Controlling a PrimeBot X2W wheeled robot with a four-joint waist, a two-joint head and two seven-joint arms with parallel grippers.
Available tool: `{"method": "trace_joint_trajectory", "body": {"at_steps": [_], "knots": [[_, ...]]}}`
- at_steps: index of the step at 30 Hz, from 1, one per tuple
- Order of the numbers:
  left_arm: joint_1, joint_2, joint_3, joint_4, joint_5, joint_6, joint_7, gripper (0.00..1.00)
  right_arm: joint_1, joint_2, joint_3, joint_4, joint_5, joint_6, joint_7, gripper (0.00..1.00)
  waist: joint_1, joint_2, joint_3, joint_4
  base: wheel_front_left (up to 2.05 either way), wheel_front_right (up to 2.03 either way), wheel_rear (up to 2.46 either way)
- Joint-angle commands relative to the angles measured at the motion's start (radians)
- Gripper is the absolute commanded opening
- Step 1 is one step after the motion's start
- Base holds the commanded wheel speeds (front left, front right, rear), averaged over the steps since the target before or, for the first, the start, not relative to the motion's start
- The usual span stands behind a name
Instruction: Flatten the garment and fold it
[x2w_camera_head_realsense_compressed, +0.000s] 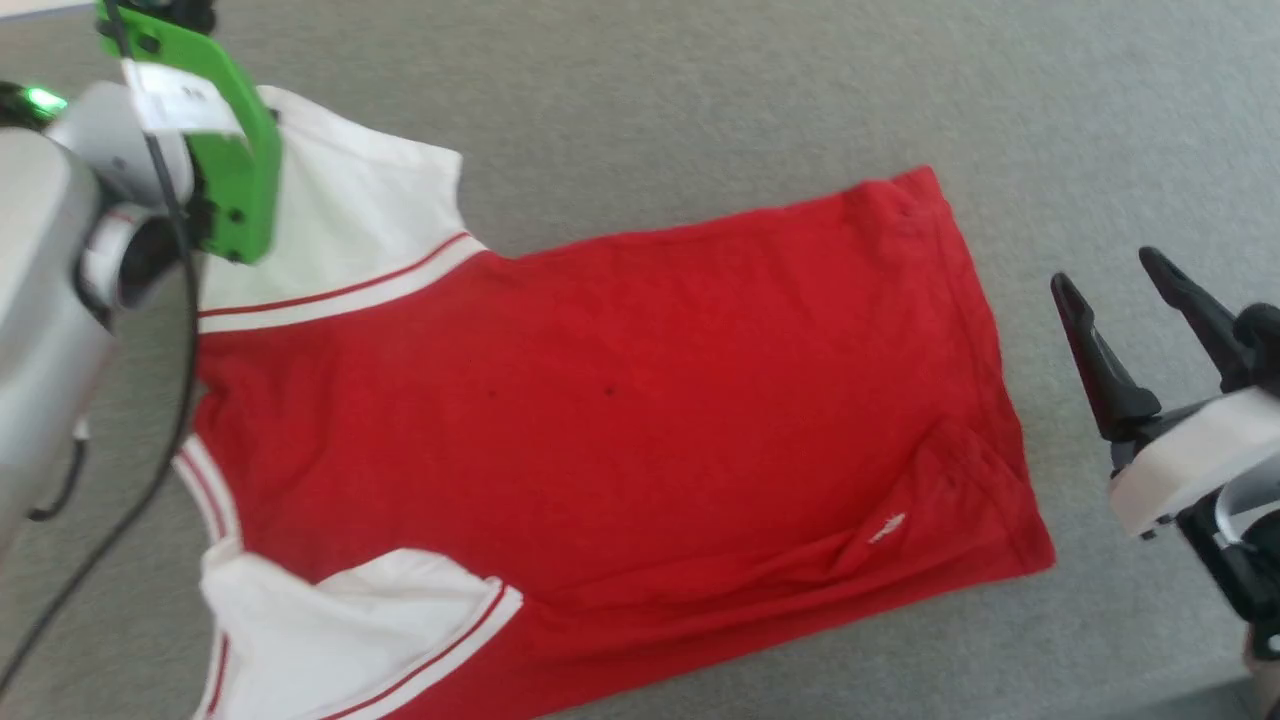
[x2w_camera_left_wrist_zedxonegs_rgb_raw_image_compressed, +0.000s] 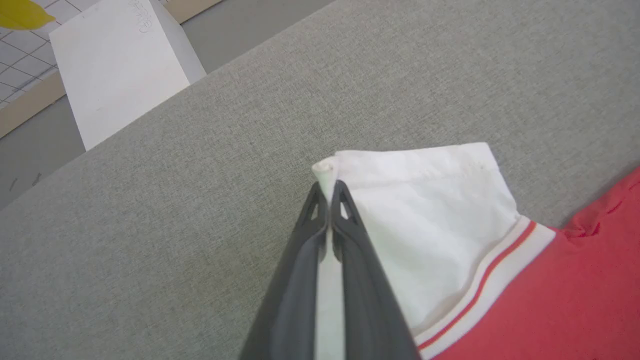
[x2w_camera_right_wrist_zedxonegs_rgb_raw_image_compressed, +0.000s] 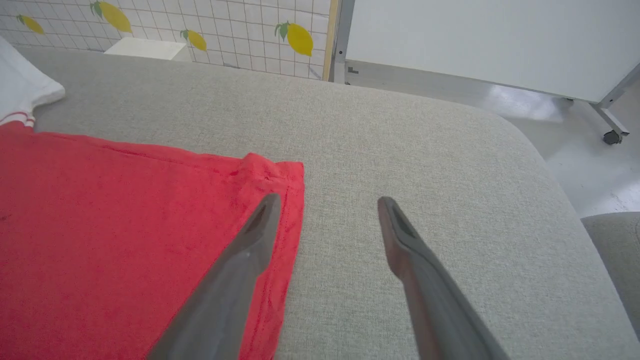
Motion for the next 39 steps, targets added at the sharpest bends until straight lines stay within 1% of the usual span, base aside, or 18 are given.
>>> {"method": "trace_joint_trajectory", "body": {"at_steps": [1,5,6,9,11,16,17,25,29,33,34,35,36,39], "knots": [[0.024,-0.009,0.008,-0.012,-0.009,0.004,-0.03,0.0,-0.028,-0.021,0.007,0.007,0.013,-0.001,0.039,1.0,0.0001,-0.0001,-0.075,0.079,0.0,0.0,0.0],[0.068,-0.024,0.004,-0.062,0.006,0.007,-0.112,0.0,-0.073,-0.086,0.022,0.038,0.06,-0.001,0.193,1.0,0.0001,-0.0001,-0.088,0.125,0.0,0.0,0.0],[0.081,-0.03,0.001,-0.083,0.011,0.014,-0.13,0.0,-0.093,-0.11,0.035,0.05,0.073,-0.001,0.246,1.0,0.0001,-0.0001,-0.089,0.141,0.0,0.0,0.0],[0.109,-0.038,0.001,-0.132,0.018,0.039,-0.162,0.0,-0.141,-0.152,0.062,0.085,0.089,-0.001,0.354,1.0,0.0001,-0.0001,-0.085,0.17,0.0,0.0,0.0],[0.128,-0.042,0.005,-0.173,0.022,0.062,-0.183,0.0,-0.179,-0.186,0.089,0.11,0.086,-0.001,0.422,1.0,0.0001,-0.0001,-0.074,0.194,0.0,0.0,0.0],[0.174,-0.035,0.001,-0.293,0.049,0.124,-0.212,0.0,-0.292,-0.227,0.15,0.203,0.074,-0.001,0.544,1.0,0.0001,-0.0001,-0.039,0.241,0.0,0.0,0.0],[0.203,-0.026,-0.002,-0.369,0.059,0.159,-0.217,0.0,-0.354,-0.249,0.192,0.27,0.062,-0.001,0.6,1.0,0.0001,-0.0001,-0.016,0.265,0.0,0.0,0.0],[0.247,-0.008,-0.01,-0.532,0.084,0.227,-0.216,0.0,-0.464,-0.303,0.292,0.406,0.048,-0.001,0.667,1.0,0.0001,-0.0001,0.033,0.313,0.0,0.0,0.0],[0.261,-0.003,-0.02,-0.578,0.097,0.247,-0.21,0.0,-0.48,-0.32,0.346,0.446,0.062,-0.001,0.685,1.0,0.0001,-0.0001,0.049,0.33,0.0,0.0,0.0],[0.275,0.001,-0.026,-0.6,0.101,0.263,-0.205,0.0,-0.463,-0.327,0.398,0.471,0.079,-0.001,0.711,1.0,0.0001,-0.0001,0.056,0.341,0.0,0.0,0.0],[0.278,0.001,-0.027,-0.602,0.101,0.266,-0.205,0.0,-0.454,-0.327,0.405,0.478,0.087,-0.001,0.722,0.73,0.0001,-0.0001,0.056,0.343,0.0,0.0,0.0],[0.281,0.001,-0.028,-0.603,0.101,0.268,-0.205,0.0,-0.443,-0.328,0.417,0.482,0.098,-0.001,0.736,0.32,0.0001,-0.0001,0.056,0.345,0.0,0.0,0.0],[0.283,0.003,-0.029,-0.603,0.102,0.27,-0.205,0.0,-0.435,-0.33,0.426,0.481,0.106,-0.001,0.744,0.0,0.0001,-0.0001,0.055,0.347,0.0,0.0,0.0],[0.288,0.009,-0.029,-0.598,0.102,0.272,-0.207,0.0,-0.416,-0.339,0.445,0.473,0.128,-0.001,0.757,0.0,0.0001,-0.0001,0.048,0.346,0.0,0.0,0.0]]}}
